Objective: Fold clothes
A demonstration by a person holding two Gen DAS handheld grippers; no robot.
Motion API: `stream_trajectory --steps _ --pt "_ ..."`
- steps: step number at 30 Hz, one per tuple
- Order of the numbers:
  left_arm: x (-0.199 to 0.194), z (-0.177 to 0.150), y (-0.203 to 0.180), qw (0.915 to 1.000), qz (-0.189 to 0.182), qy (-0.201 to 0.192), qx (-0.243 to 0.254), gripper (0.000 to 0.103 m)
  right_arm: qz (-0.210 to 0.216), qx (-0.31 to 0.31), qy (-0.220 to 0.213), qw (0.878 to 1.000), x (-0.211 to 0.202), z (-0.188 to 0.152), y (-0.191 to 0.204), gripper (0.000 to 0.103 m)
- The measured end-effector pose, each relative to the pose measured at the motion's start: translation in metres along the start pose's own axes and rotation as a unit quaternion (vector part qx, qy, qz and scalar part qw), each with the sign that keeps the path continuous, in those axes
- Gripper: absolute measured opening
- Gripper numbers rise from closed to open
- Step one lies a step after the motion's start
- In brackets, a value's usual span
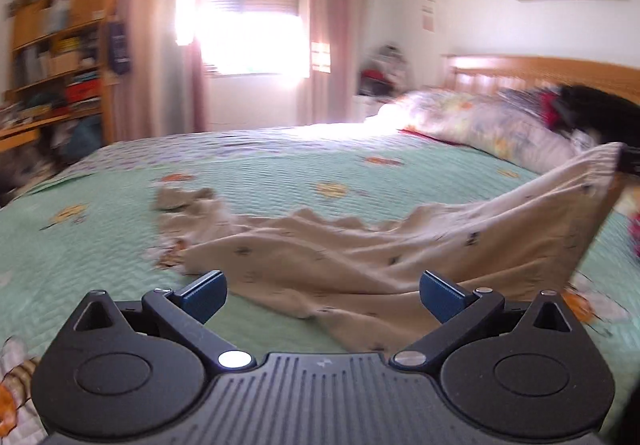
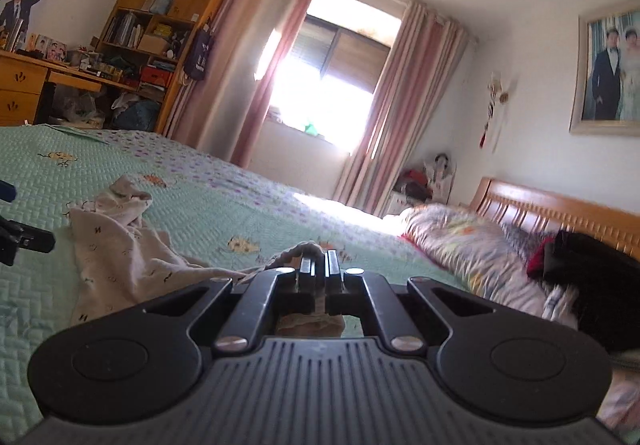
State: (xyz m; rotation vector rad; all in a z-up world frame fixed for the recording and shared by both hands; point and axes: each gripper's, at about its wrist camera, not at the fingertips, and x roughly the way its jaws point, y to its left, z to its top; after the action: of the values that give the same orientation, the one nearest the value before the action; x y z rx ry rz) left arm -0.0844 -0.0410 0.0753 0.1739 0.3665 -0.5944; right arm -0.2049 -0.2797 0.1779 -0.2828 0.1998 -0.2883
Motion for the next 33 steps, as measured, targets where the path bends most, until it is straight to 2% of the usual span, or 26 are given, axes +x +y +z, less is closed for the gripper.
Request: stream_trajectory --steps 2,5,8,12,16,21,26,29,30,32,33 --pt "0.004 0.000 -0.026 0.9980 -0.035 0.011 0.053 0.102 0.000 0.009 0.012 1.000 -0.007 -0.012 -0.004 0.004" --pt "0.011 -0.009 -0.066 0.9891 -0.059 0.026 0.132 0.102 0.003 0.034 0.017 0.999 -0.012 -0.016 -0.013 0.004" --pt "0.013 -0.017 -0.093 0.9839 -0.083 0.037 0.154 0.102 0.008 0.052 0.017 0.998 -0.010 -0.017 -0.021 0.004" --pt "0.021 -0.025 -0.117 0.9773 -0.090 0.046 0.186 0.102 0.019 0.059 0.015 0.998 -0.016 -0.017 -0.019 0.005" --pt "0.035 -0.030 -0.137 0.9756 -0.043 0.052 0.209 0.102 0.028 0.065 0.016 0.997 -0.019 -0.019 -0.018 0.005" --pt "0.044 -0.030 -0.128 0.9857 0.018 0.055 0.158 0.102 0.030 0.069 0.022 0.997 -0.020 -0.020 -0.019 0.005" --pt "0.052 -0.029 -0.123 0.9810 0.097 0.041 0.163 0.099 0.036 0.082 0.020 0.996 -0.020 -0.020 -0.019 0.005" --pt "0.042 -0.020 -0.114 0.9770 0.140 0.004 0.161 0.091 0.038 0.083 0.018 0.996 -0.020 -0.019 -0.018 0.005" --pt "0.039 -0.016 -0.112 0.9762 0.144 -0.005 0.162 0.085 0.038 0.085 0.018 0.995 -0.020 -0.020 -0.019 0.005" --pt "0.035 -0.008 -0.108 0.9760 0.141 -0.013 0.166 0.066 0.039 0.091 0.015 0.995 -0.020 -0.017 -0.020 0.005" --pt "0.033 -0.003 -0.106 0.9763 0.136 -0.013 0.168 0.046 0.040 0.093 0.013 0.995 -0.021 -0.015 -0.020 0.005"
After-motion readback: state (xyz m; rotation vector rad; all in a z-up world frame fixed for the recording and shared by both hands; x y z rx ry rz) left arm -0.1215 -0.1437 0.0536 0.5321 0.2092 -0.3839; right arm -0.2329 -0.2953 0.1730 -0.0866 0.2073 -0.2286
